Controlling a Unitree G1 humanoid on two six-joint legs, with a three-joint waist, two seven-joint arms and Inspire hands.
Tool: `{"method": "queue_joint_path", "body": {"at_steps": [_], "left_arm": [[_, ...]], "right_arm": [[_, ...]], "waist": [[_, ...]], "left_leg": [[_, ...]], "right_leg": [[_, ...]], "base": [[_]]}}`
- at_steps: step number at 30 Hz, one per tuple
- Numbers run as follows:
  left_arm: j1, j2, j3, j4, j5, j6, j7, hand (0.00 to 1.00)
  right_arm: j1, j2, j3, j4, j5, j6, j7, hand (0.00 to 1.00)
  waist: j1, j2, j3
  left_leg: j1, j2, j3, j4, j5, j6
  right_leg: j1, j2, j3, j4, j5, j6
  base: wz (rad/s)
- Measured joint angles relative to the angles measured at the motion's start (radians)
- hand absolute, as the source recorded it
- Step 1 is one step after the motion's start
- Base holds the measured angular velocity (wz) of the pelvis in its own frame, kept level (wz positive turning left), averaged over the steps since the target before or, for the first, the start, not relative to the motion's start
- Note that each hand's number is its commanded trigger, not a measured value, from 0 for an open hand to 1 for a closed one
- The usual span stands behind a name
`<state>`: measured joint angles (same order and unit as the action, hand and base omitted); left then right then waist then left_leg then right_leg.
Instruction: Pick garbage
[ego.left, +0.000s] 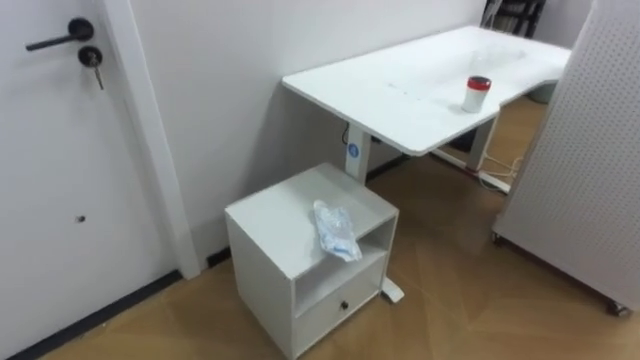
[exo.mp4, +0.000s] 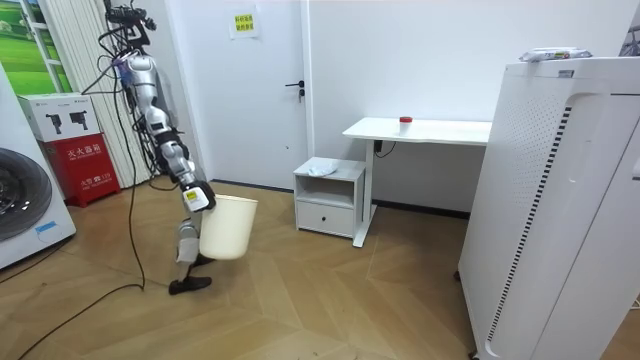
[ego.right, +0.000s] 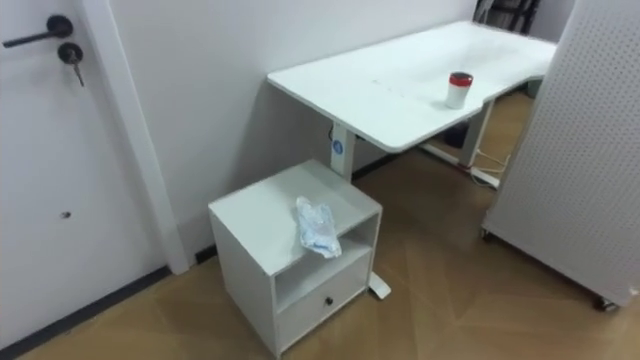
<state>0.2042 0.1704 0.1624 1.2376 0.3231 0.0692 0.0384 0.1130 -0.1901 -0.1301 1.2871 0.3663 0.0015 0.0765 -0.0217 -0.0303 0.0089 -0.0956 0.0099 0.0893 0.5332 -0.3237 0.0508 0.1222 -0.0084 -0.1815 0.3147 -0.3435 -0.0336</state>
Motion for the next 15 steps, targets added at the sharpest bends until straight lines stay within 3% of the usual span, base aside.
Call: {"method": "queue_joint_path", "body": {"at_steps": [1,2,3,5,6,7,10,12,15], "left_arm": [[0.007,0.000,0.000,0.001,0.000,0.000,0.001,0.00],[0.009,0.000,-0.001,0.001,0.000,0.000,0.002,0.00],[0.018,-0.002,-0.008,0.000,0.000,-0.003,0.002,0.00],[0.031,-0.002,-0.022,-0.001,0.001,-0.005,0.001,0.00],[0.047,-0.001,-0.020,-0.001,0.003,-0.003,0.000,0.00],[0.060,-0.002,-0.020,-0.001,0.009,-0.003,0.000,0.00],[0.059,-0.005,-0.019,-0.002,0.011,-0.015,-0.001,0.00],[0.048,-0.003,-0.020,-0.002,0.005,-0.025,-0.001,0.00],[0.011,-0.004,-0.022,-0.009,-0.018,-0.046,0.000,0.00]], "right_arm": [[-0.003,0.000,0.001,-0.008,0.000,-0.001,0.000,1.00],[-0.002,0.000,0.001,-0.008,0.000,-0.002,-0.001,1.00],[0.004,-0.002,0.001,-0.004,0.009,0.000,-0.007,1.00],[0.014,-0.012,0.000,-0.004,0.022,0.000,-0.013,1.00],[0.019,-0.013,0.000,-0.005,0.022,0.000,-0.019,1.00],[0.024,-0.015,0.001,-0.008,0.021,-0.001,-0.022,1.00],[0.026,-0.012,0.001,-0.016,0.021,-0.001,-0.021,1.00],[0.023,-0.007,0.012,-0.017,0.018,-0.001,-0.025,1.00],[0.017,-0.008,0.041,-0.040,0.012,-0.001,-0.040,1.00]], "waist": [[-0.005,-0.004,0.0010],[-0.006,-0.007,0.0044],[-0.004,-0.010,-0.0007],[0.007,-0.007,-0.0003],[0.027,-0.002,-0.0010],[0.036,-0.002,-0.0105],[0.038,-0.004,-0.0129],[0.032,-0.013,-0.0121],[0.035,-0.019,-0.0108]], "left_leg": [[-0.052,0.007,0.017,0.081,0.025,-0.027],[-0.096,0.013,0.025,0.149,0.050,-0.038],[-0.146,0.003,0.029,0.154,0.053,-0.044],[-0.203,-0.005,0.025,-0.024,0.090,-0.058],[-0.224,0.000,0.029,-0.077,0.172,-0.050],[-0.218,0.003,0.040,-0.086,0.205,-0.040],[-0.207,-0.001,0.060,-0.066,0.218,0.007],[-0.192,-0.007,0.075,-0.049,0.198,0.013],[-0.181,-0.006,0.114,-0.022,0.151,0.012]], "right_leg": [[0.001,0.000,0.009,0.005,-0.002,-0.008],[0.000,0.000,0.018,0.011,-0.004,-0.011],[0.002,-0.006,0.035,0.016,-0.011,-0.017],[-0.011,-0.009,0.043,0.038,-0.034,-0.017],[-0.013,-0.021,0.045,0.056,-0.054,-0.013],[-0.013,-0.027,0.049,0.064,-0.065,0.000],[0.011,-0.040,0.047,0.038,-0.068,0.015],[0.042,-0.053,0.045,0.013,-0.066,0.018],[0.051,-0.071,0.083,0.014,-0.082,0.023]], "base": [[0.16],[0.23],[0.23],[0.05],[-0.31],[-0.31],[-0.25],[-0.15],[-0.27]]}}
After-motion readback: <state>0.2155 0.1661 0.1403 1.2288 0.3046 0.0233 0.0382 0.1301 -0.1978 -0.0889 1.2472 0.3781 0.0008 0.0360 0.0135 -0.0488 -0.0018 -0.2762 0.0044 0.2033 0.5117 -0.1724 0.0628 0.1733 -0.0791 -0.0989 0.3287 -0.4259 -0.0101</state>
